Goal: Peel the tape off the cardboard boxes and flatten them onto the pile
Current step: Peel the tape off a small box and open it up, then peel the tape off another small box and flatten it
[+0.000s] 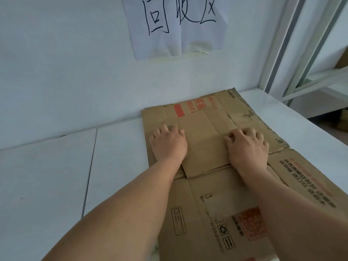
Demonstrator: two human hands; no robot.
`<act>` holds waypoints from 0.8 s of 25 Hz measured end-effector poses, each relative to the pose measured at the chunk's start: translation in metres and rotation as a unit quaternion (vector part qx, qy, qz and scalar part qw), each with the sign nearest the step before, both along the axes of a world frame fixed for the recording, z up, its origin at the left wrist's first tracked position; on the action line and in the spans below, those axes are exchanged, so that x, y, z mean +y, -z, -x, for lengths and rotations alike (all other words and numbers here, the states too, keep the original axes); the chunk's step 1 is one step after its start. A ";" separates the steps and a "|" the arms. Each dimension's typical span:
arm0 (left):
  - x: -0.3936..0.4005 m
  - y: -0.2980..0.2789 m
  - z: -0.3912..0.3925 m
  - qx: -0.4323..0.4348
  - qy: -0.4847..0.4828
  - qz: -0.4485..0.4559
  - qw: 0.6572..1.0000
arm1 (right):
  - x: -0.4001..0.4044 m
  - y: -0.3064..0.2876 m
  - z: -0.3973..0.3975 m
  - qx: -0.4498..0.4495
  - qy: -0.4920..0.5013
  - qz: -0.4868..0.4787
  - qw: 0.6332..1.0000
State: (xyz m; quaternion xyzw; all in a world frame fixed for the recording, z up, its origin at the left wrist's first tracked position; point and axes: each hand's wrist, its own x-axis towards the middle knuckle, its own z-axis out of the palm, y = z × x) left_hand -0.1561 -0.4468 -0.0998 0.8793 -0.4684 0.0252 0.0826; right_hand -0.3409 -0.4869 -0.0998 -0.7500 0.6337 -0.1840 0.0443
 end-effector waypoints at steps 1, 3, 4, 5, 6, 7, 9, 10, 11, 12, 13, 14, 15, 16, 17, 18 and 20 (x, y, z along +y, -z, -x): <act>0.000 -0.004 -0.004 0.003 0.014 -0.010 1.000 | 0.001 -0.004 0.000 0.005 0.000 -0.004 1.000; 0.004 -0.016 -0.012 0.024 0.049 -0.019 0.998 | 0.004 -0.017 -0.003 0.050 0.002 0.016 0.999; 0.011 -0.023 -0.018 0.035 0.061 -0.010 0.997 | 0.008 -0.025 -0.008 0.082 -0.001 0.050 0.995; 0.020 -0.029 -0.024 0.042 0.073 0.010 0.996 | 0.013 -0.033 -0.015 0.105 -0.013 0.088 0.990; 0.032 -0.036 -0.030 0.048 0.082 0.033 0.995 | 0.020 -0.043 -0.024 0.117 -0.035 0.119 0.985; 0.047 -0.045 -0.037 0.053 0.086 0.052 0.994 | 0.029 -0.054 -0.036 0.120 -0.066 0.137 0.981; 0.089 -0.063 -0.060 0.013 0.091 0.066 0.994 | 0.055 -0.075 -0.069 0.119 -0.141 0.155 0.971; 0.114 -0.070 -0.075 -0.031 0.097 0.060 0.993 | 0.073 -0.082 -0.088 0.123 -0.178 0.162 0.963; 0.140 -0.076 -0.092 -0.073 0.105 0.044 0.991 | 0.092 -0.087 -0.109 0.125 -0.211 0.171 0.954; 0.169 -0.079 -0.110 -0.105 0.109 0.023 0.988 | 0.113 -0.089 -0.131 0.123 -0.237 0.175 0.948; 0.197 -0.082 -0.129 -0.130 0.110 0.003 0.985 | 0.135 -0.088 -0.153 0.123 -0.258 0.173 0.943; 0.228 -0.085 -0.150 -0.148 0.103 -0.010 0.984 | 0.160 -0.086 -0.180 0.123 -0.280 0.165 0.938; 0.256 -0.087 -0.170 -0.158 0.093 -0.018 0.983 | 0.184 -0.082 -0.206 0.123 -0.302 0.158 0.932; 0.282 -0.088 -0.189 -0.165 0.083 -0.021 0.983 | 0.206 -0.080 -0.231 0.119 -0.323 0.155 0.926; 0.307 -0.089 -0.209 -0.170 0.072 -0.021 0.983 | 0.229 -0.078 -0.257 0.113 -0.346 0.149 0.919; 0.329 -0.088 -0.227 -0.172 0.059 -0.022 0.983 | 0.249 -0.076 -0.280 0.111 -0.366 0.143 0.913; 0.372 -0.086 -0.266 -0.176 0.026 -0.024 0.984 | 0.286 -0.076 -0.329 0.111 -0.406 0.141 0.896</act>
